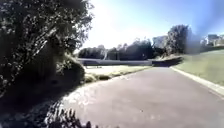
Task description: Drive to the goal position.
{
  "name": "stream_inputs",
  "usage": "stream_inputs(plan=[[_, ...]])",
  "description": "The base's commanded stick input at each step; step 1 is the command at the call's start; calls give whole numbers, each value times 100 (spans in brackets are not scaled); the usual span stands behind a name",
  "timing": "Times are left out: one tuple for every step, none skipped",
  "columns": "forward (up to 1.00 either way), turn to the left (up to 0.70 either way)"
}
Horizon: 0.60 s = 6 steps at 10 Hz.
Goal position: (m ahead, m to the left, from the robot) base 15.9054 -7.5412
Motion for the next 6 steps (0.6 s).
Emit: stream_inputs(plan=[[45,0],[45,0],[45,0],[45,0],[45,-3],[45,-21]])
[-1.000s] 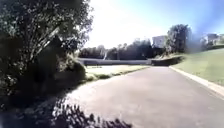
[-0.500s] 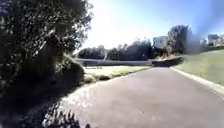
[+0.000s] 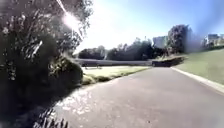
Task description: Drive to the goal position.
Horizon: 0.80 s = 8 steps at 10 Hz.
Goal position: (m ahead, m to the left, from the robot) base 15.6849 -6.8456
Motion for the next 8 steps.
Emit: stream_inputs(plan=[[45,-27],[45,-27],[45,-27],[45,-27],[45,-27],[45,-27],[45,-27],[45,-27]])
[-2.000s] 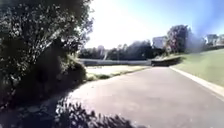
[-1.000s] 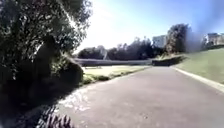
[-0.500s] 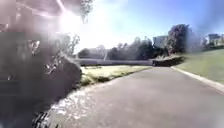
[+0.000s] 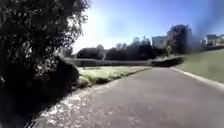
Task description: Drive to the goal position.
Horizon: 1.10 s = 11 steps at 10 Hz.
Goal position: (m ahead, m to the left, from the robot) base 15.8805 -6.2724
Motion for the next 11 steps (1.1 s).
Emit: stream_inputs(plan=[[45,-27],[45,-27],[45,-27],[45,-27],[45,-27],[45,-27],[45,-27],[45,-27],[45,-27],[45,-27],[45,-27]])
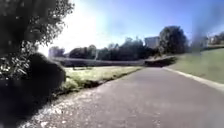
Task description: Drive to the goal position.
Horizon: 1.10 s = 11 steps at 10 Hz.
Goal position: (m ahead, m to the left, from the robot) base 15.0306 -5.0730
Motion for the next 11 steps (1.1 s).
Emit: stream_inputs(plan=[[45,-27],[45,-27],[45,-27],[45,-21],[45,-4],[45,0],[45,0],[45,0],[45,-27],[45,-27],[45,-27]])
